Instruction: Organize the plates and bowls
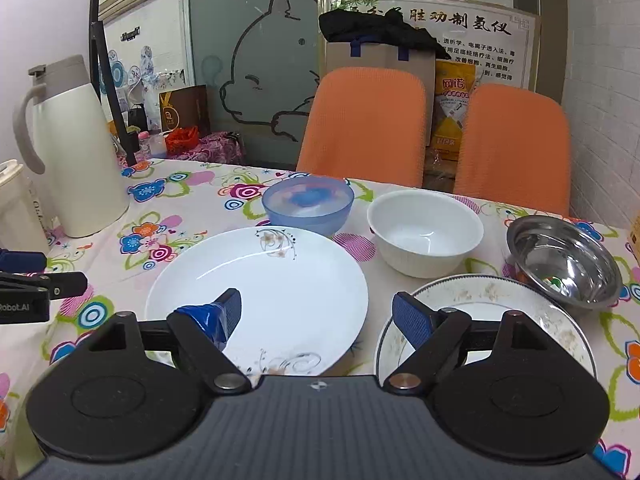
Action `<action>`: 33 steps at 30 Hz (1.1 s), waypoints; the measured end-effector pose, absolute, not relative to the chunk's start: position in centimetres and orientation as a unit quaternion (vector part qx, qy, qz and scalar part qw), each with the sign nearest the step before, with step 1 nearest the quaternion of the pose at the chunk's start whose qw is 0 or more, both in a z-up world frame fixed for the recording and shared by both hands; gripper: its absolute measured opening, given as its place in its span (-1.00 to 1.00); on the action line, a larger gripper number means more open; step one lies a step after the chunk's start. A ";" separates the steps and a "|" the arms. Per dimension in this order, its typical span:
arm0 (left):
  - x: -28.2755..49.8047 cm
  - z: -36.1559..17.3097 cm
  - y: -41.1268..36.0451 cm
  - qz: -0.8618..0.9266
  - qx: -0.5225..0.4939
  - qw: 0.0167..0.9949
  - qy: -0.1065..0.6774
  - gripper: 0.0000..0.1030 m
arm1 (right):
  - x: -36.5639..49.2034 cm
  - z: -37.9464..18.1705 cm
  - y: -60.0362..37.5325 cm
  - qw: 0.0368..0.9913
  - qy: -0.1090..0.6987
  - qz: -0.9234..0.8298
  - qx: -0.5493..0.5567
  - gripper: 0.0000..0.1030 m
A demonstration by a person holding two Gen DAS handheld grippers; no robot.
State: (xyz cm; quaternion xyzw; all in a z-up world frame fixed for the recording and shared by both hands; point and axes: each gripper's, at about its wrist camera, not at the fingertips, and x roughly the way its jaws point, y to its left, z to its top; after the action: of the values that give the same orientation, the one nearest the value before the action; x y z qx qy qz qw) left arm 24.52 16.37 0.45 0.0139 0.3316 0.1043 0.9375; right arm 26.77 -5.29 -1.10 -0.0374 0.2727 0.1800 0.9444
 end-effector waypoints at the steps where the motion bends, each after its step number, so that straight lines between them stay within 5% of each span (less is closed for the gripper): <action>1: 25.3 0.3 16.2 0.103 0.018 0.936 0.335 0.36 | 27.6 -1.3 -5.2 0.943 0.277 0.180 -0.039 0.35; 18: 34.0 -2.8 13.6 0.024 0.013 0.916 0.401 0.38 | 34.0 -4.1 -5.5 0.926 0.319 0.201 -0.027 0.35; 33: 34.0 -3.3 15.0 0.022 -0.004 0.915 0.403 0.39 | 33.1 -4.4 -3.0 0.913 0.339 0.225 -0.027 0.42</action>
State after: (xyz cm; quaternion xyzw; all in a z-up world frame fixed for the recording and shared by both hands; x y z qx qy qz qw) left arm 34.00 15.01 -3.34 -0.0036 0.4030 0.0220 0.9149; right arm 33.15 -3.04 -4.41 -0.0273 0.3385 0.2252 0.9132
